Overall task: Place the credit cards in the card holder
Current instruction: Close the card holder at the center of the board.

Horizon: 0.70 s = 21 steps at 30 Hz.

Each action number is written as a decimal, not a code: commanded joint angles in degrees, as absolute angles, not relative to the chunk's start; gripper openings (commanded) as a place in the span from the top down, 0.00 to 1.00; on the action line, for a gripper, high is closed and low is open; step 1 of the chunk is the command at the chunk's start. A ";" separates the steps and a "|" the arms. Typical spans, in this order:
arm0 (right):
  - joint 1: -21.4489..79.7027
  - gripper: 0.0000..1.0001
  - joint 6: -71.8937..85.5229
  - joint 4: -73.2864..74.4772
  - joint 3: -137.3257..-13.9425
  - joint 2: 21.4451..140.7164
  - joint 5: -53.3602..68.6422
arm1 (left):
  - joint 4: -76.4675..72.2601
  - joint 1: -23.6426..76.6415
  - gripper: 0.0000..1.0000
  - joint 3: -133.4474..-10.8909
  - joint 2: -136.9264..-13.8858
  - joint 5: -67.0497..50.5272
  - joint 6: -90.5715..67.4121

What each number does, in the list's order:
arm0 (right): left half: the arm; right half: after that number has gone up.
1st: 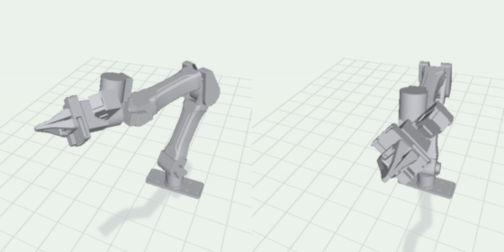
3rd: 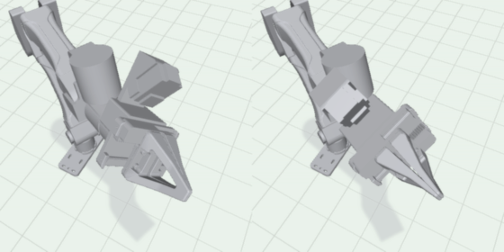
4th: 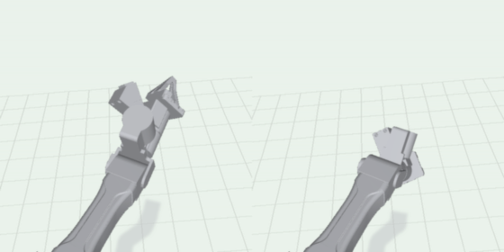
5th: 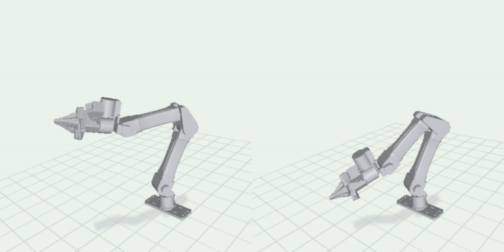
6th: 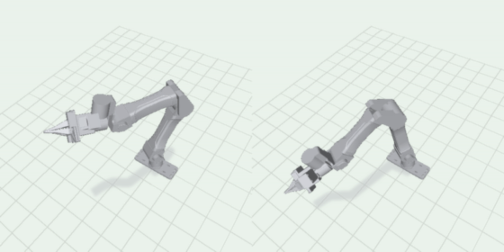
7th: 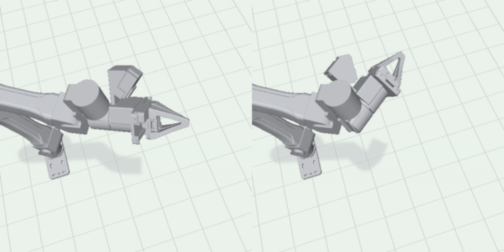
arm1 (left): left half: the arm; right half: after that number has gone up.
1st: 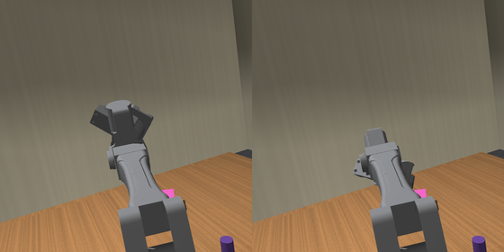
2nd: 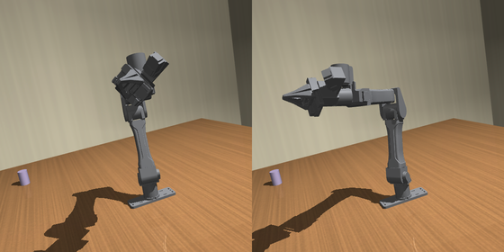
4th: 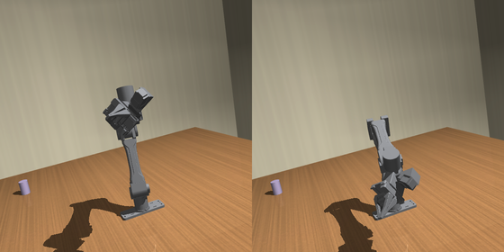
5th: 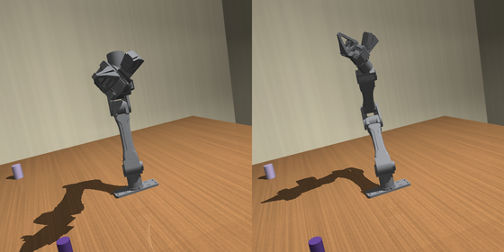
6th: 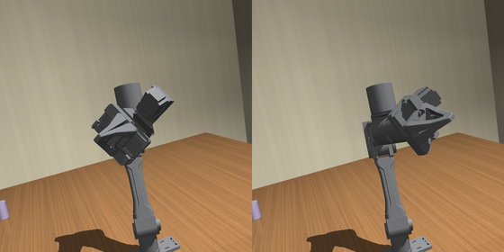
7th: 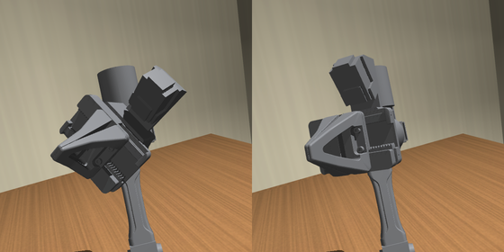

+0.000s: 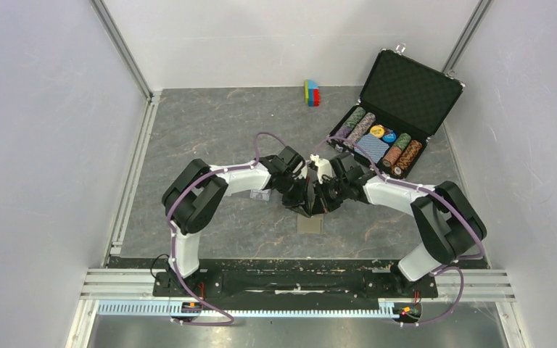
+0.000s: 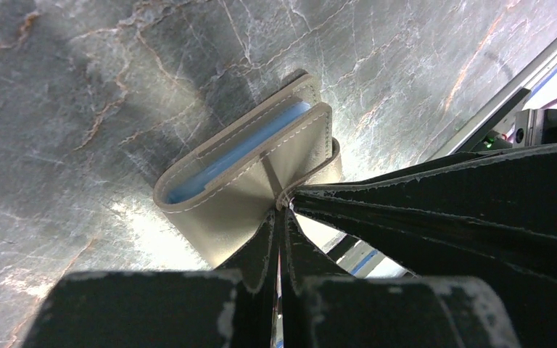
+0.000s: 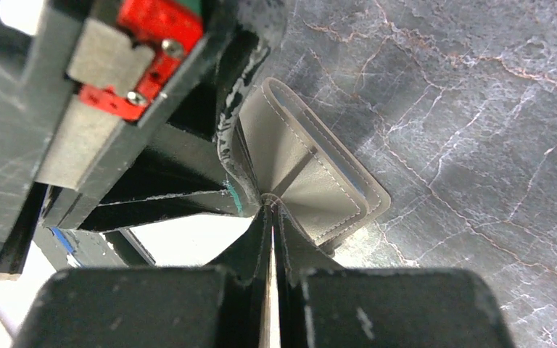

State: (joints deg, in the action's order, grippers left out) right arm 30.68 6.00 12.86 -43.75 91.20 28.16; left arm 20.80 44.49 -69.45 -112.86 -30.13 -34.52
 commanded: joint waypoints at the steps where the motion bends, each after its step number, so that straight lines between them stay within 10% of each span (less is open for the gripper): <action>1: 33.97 1.00 5.05 17.81 -36.27 97.14 18.39 | 19.11 47.37 0.98 -65.26 -115.44 -23.06 -36.94; 21: 37.71 1.00 12.93 11.01 -22.53 87.42 12.85 | 18.71 50.56 0.98 -62.72 -105.04 -9.51 -34.69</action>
State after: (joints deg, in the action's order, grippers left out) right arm 34.59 15.51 -6.37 -31.22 85.03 20.05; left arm 16.91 49.56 -63.90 -105.91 -14.92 -37.41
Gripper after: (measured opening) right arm 0.003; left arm 0.029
